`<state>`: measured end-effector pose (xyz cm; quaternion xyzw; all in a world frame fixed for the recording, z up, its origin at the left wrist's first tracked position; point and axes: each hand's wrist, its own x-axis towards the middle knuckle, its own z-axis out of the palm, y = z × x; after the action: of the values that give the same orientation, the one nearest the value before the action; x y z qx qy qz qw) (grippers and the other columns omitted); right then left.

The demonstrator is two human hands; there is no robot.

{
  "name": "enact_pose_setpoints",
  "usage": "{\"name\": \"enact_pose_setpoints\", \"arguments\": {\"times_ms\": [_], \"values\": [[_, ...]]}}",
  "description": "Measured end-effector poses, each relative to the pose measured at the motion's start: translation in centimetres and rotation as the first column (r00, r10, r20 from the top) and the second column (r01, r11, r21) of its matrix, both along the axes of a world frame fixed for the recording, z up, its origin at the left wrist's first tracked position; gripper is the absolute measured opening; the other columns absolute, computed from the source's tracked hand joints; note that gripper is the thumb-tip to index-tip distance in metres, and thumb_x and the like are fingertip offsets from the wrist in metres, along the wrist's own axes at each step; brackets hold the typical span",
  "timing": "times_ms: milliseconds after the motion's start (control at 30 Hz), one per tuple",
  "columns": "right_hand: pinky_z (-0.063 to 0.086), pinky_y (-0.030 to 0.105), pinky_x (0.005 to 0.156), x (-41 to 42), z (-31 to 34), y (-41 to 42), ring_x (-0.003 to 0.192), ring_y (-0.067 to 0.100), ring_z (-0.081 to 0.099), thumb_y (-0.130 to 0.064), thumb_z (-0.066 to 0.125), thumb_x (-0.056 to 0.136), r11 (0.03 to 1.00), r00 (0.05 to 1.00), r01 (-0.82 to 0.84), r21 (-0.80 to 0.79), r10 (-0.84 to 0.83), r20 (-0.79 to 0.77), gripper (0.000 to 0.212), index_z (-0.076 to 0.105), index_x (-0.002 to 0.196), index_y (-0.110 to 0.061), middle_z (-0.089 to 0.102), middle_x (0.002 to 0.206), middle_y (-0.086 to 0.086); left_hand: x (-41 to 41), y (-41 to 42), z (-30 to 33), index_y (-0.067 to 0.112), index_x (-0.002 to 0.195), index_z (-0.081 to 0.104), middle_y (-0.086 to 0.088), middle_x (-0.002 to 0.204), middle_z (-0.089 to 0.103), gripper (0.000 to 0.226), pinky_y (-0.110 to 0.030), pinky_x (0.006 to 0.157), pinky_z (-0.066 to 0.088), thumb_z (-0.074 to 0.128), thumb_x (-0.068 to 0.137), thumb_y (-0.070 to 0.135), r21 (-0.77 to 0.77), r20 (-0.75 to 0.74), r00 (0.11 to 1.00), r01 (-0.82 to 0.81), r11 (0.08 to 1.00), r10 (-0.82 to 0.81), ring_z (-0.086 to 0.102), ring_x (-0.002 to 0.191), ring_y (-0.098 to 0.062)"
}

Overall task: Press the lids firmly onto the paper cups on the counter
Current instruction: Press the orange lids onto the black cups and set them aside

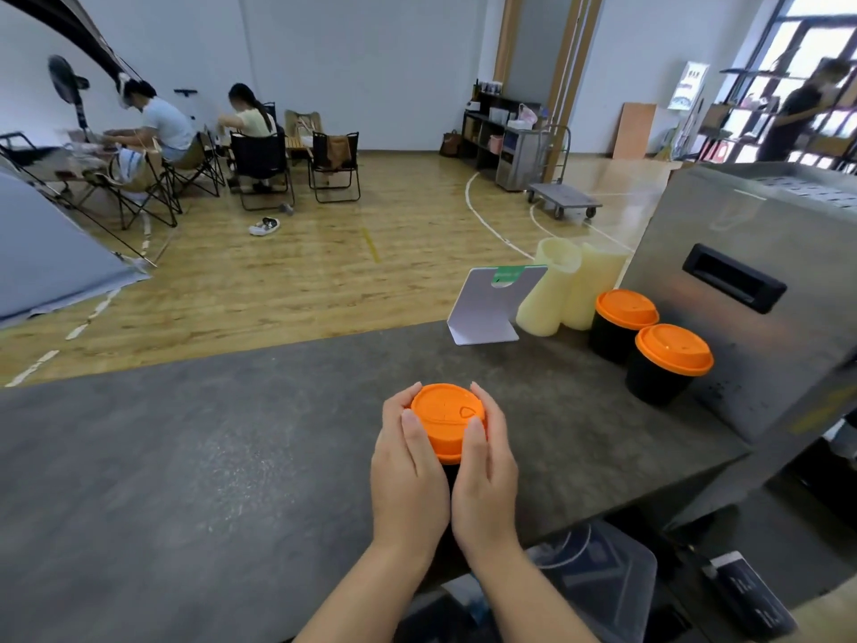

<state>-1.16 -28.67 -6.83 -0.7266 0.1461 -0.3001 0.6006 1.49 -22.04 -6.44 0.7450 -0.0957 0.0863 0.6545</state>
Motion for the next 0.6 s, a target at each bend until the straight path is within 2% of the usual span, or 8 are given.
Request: {"name": "enact_pose_setpoints", "arguments": {"times_ms": [67,133,200,267,367,433,500,600], "values": [[0.053,0.024,0.088,0.4,0.7,-0.6,0.104,-0.004,0.059,-0.055,0.033,0.095,0.997,0.997,-0.07,0.033,0.071,-0.022,0.033,0.051,0.122,-0.048,0.06,0.115,-0.022,-0.7,0.4,0.3,0.034,0.124,0.049,0.013,0.112,0.062,0.042,-0.012,0.077,0.046,0.02,0.102,0.054,0.016,-0.005,1.0,-0.01,1.0,0.01,0.061,0.099,-0.001],[0.054,0.032,0.093,1.0,1.3,-1.6,0.103,-0.001,0.063,-0.048,0.038,0.101,0.996,0.998,-0.059,0.067,0.061,-0.025,0.027,0.061,0.115,-0.043,0.066,0.111,-0.019,-1.0,0.9,0.6,0.03,0.113,0.054,0.012,0.109,0.064,0.027,-0.006,0.075,0.042,0.03,0.103,0.041,-0.011,-0.016,0.999,-0.035,0.999,0.035,0.06,0.095,0.003],[0.054,0.033,0.096,1.4,1.7,-2.4,0.101,0.0,0.066,-0.039,0.044,0.104,0.997,1.0,0.02,0.077,-0.018,-0.018,0.025,0.069,0.105,-0.038,0.072,0.106,-0.015,-0.5,1.3,1.0,0.029,0.097,0.055,0.01,0.093,0.066,0.019,-0.008,0.07,0.041,0.037,0.104,0.029,-0.016,-0.001,0.998,-0.071,0.997,0.071,0.06,0.085,0.001],[0.054,0.03,0.095,1.4,1.7,-2.5,0.099,0.0,0.068,-0.037,0.046,0.103,0.993,0.997,0.072,0.092,-0.071,-0.01,0.026,0.071,0.1,-0.038,0.075,0.102,-0.013,0.4,1.6,1.0,0.029,0.093,0.053,0.008,0.087,0.063,0.019,-0.015,0.07,0.041,0.039,0.104,0.031,0.04,0.034,0.997,-0.074,0.996,0.072,0.059,0.08,-0.004],[0.053,0.021,0.089,1.0,1.3,-1.7,0.104,0.003,0.066,-0.037,0.039,0.105,0.988,0.996,-0.084,0.133,0.084,0.005,0.03,0.067,0.116,-0.032,0.071,0.113,-0.008,1.6,1.6,0.4,0.037,0.116,0.053,0.013,0.112,0.055,0.027,-0.021,0.083,0.044,0.029,0.106,0.044,0.134,0.071,0.997,-0.01,0.991,0.0,0.056,0.102,-0.002],[0.05,0.014,0.085,0.9,0.8,-1.1,0.106,0.0,0.062,-0.041,0.033,0.098,0.973,0.983,-0.181,0.144,0.177,0.039,0.041,0.057,0.128,-0.026,0.063,0.122,-0.007,1.8,1.5,-0.3,0.04,0.131,0.051,0.02,0.126,0.053,0.039,-0.024,0.095,0.044,0.024,0.104,0.049,0.123,0.108,0.994,0.02,0.992,-0.034,0.052,0.118,-0.002],[0.048,0.012,0.085,1.1,0.3,-0.8,0.107,-0.001,0.06,-0.044,0.029,0.096,0.974,0.982,-0.182,0.136,0.172,0.079,0.043,0.054,0.128,-0.027,0.061,0.123,-0.006,1.8,1.5,-0.9,0.041,0.134,0.052,0.021,0.128,0.057,0.046,-0.031,0.101,0.047,0.021,0.102,0.053,0.092,0.121,0.992,0.029,0.995,-0.04,0.053,0.121,-0.003],[0.048,0.012,0.085,1.5,-0.5,-0.6,0.106,0.001,0.061,-0.054,0.027,0.093,0.987,0.986,-0.13,0.095,0.118,0.122,0.047,0.054,0.123,-0.029,0.062,0.12,-0.006,1.9,1.3,-1.4,0.042,0.13,0.053,0.017,0.122,0.063,0.047,-0.039,0.098,0.052,0.02,0.101,0.056,0.041,0.11,0.993,0.036,0.999,-0.04,0.06,0.115,-0.005]]}}
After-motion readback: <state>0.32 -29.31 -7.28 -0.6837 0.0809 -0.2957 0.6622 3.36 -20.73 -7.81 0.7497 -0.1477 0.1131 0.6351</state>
